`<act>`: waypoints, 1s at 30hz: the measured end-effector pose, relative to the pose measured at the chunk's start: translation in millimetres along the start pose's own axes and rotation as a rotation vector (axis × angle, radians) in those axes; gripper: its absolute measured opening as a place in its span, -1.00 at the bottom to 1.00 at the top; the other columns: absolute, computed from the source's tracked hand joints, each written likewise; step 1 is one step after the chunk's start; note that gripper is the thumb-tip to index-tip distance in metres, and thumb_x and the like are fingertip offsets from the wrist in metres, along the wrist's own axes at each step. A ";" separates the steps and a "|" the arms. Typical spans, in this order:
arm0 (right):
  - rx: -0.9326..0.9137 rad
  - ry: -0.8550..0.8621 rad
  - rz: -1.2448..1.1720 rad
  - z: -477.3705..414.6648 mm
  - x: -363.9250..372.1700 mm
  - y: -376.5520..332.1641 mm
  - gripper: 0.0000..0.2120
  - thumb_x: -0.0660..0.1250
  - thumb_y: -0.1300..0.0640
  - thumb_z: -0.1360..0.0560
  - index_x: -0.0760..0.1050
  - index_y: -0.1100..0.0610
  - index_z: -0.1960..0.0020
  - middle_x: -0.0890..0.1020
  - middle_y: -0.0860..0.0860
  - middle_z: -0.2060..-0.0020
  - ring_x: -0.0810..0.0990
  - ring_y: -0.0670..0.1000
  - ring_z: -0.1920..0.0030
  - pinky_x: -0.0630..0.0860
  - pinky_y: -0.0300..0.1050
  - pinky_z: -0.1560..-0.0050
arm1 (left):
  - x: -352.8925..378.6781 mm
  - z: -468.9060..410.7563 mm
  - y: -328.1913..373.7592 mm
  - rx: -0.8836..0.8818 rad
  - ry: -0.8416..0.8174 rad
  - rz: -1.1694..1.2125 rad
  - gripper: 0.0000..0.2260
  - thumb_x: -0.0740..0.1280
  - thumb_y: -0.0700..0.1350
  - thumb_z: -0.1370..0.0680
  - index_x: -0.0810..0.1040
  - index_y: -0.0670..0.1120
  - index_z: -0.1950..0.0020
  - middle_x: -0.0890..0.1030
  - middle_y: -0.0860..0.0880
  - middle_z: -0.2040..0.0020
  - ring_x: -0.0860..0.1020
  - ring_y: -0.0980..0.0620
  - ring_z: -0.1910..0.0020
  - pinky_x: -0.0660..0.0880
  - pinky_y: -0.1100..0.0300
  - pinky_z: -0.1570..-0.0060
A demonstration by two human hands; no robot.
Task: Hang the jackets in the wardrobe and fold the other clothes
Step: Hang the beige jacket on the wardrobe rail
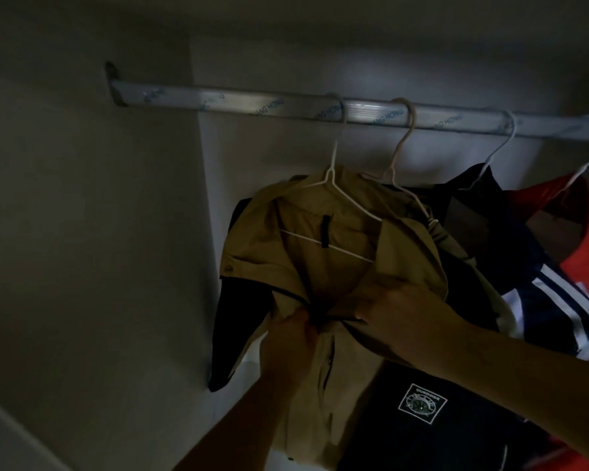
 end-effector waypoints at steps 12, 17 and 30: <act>0.051 0.158 0.095 -18.0 8.6 -25.2 -0.70 0.29 0.10 -0.49 0.49 0.07 -0.21 0.43 0.10 -0.23 0.34 0.14 -0.28 0.26 0.03 -0.28 | -10.5 23.6 -29.8 -0.097 -0.186 0.442 -0.72 0.21 -0.18 -0.61 0.36 -0.05 0.32 0.45 -0.17 0.33 0.41 0.01 0.29 0.35 0.12 0.20; -0.129 0.230 -0.050 -44.8 5.0 -57.7 -0.73 0.48 0.01 -0.30 0.61 -0.10 0.00 0.60 -0.06 0.11 0.58 -0.04 0.07 0.45 -0.16 0.01 | -22.0 36.9 -46.2 -0.201 -0.192 0.591 -0.69 0.23 -0.15 -0.60 0.37 -0.09 0.36 0.42 -0.06 0.40 0.37 0.01 0.37 0.31 0.10 0.25; -0.369 0.174 -0.221 -93.9 12.8 -71.7 -0.75 0.18 0.02 -0.58 0.52 0.07 -0.18 0.53 -0.01 -0.11 0.53 0.02 -0.06 0.32 -0.17 0.11 | -47.9 50.4 -46.1 -0.175 -0.046 0.709 -0.70 0.20 -0.26 -0.58 0.38 -0.20 0.37 0.37 -0.07 0.48 0.32 0.06 0.49 0.28 0.15 0.39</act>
Point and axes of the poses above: each hand's wrist, its own z-axis away from the middle knuckle, its own x-axis out of the palm, y = z × x, the point moved 4 cm from there along -z, towards the middle knuckle
